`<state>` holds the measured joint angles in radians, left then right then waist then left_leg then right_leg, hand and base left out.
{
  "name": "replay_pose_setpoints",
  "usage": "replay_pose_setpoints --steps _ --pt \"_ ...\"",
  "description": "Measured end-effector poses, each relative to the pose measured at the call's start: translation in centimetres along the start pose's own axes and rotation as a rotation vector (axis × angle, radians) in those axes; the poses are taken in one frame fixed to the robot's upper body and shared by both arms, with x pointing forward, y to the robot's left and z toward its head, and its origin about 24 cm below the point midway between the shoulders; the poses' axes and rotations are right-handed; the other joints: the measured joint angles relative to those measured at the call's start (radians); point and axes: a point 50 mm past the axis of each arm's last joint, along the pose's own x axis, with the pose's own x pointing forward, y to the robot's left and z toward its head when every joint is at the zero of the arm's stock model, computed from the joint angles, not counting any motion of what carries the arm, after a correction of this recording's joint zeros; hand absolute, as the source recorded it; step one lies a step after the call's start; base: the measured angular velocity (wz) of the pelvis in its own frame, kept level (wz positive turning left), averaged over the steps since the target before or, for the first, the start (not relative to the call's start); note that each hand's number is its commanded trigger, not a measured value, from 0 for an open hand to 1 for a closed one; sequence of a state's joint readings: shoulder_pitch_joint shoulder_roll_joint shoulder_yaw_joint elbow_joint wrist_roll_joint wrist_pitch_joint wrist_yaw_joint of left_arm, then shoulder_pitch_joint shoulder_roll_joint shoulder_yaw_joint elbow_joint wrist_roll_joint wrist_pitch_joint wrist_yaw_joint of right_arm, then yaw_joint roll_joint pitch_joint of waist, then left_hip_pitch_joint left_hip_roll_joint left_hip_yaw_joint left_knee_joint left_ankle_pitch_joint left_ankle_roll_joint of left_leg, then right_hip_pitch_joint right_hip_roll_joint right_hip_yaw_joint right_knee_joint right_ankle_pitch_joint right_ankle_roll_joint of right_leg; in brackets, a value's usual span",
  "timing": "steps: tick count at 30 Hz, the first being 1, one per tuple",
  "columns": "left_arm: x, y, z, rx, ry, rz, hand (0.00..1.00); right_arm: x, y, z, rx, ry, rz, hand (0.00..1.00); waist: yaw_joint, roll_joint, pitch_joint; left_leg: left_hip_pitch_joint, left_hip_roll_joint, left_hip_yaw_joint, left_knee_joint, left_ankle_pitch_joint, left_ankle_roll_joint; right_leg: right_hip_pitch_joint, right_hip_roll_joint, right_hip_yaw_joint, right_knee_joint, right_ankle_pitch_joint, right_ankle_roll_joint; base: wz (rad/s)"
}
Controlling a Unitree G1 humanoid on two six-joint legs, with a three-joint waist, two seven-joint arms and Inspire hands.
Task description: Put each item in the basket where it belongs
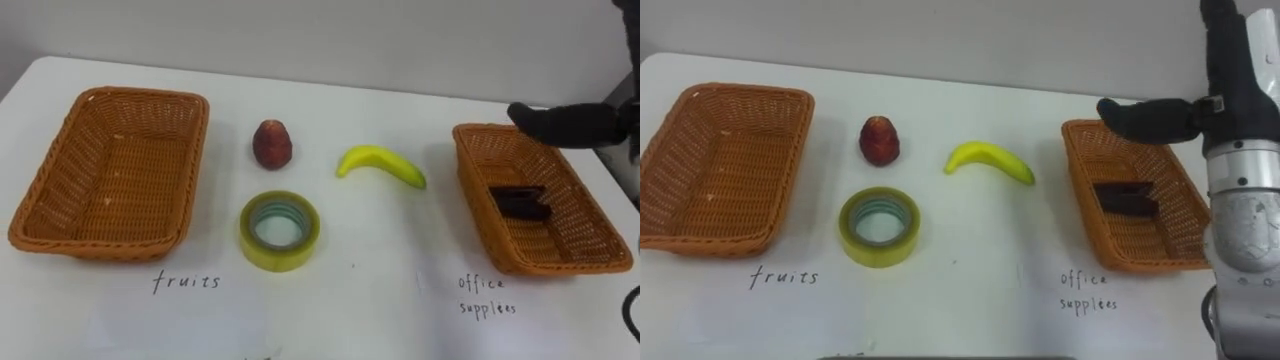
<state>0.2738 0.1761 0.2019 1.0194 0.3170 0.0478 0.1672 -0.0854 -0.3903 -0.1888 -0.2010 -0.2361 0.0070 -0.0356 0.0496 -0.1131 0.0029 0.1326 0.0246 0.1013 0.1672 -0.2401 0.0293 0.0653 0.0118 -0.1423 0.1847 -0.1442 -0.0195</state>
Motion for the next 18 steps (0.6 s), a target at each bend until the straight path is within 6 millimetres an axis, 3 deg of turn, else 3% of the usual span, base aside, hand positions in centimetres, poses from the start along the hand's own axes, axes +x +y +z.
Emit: replay_pose_setpoints --steps 9,18 --pt "0.0 -0.4 0.3 0.042 -0.002 0.003 0.00 0.2 1.8 0.9 0.060 -0.024 0.072 0.00 0.050 0.009 -0.0036 -0.016 -0.005 -0.038 0.007 0.000 0.000 0.006 -0.010 -0.051 0.000 0.000 0.000 0.11" --pt "0.0 -0.8 1.1 0.091 -0.024 -0.010 0.00 -0.4 5.6 1.5 0.185 -0.033 0.243 0.00 0.077 0.010 -0.0006 -0.034 -0.006 -0.064 0.016 0.000 0.000 0.005 -0.012 -0.065 -0.004 0.000 0.000 0.09"
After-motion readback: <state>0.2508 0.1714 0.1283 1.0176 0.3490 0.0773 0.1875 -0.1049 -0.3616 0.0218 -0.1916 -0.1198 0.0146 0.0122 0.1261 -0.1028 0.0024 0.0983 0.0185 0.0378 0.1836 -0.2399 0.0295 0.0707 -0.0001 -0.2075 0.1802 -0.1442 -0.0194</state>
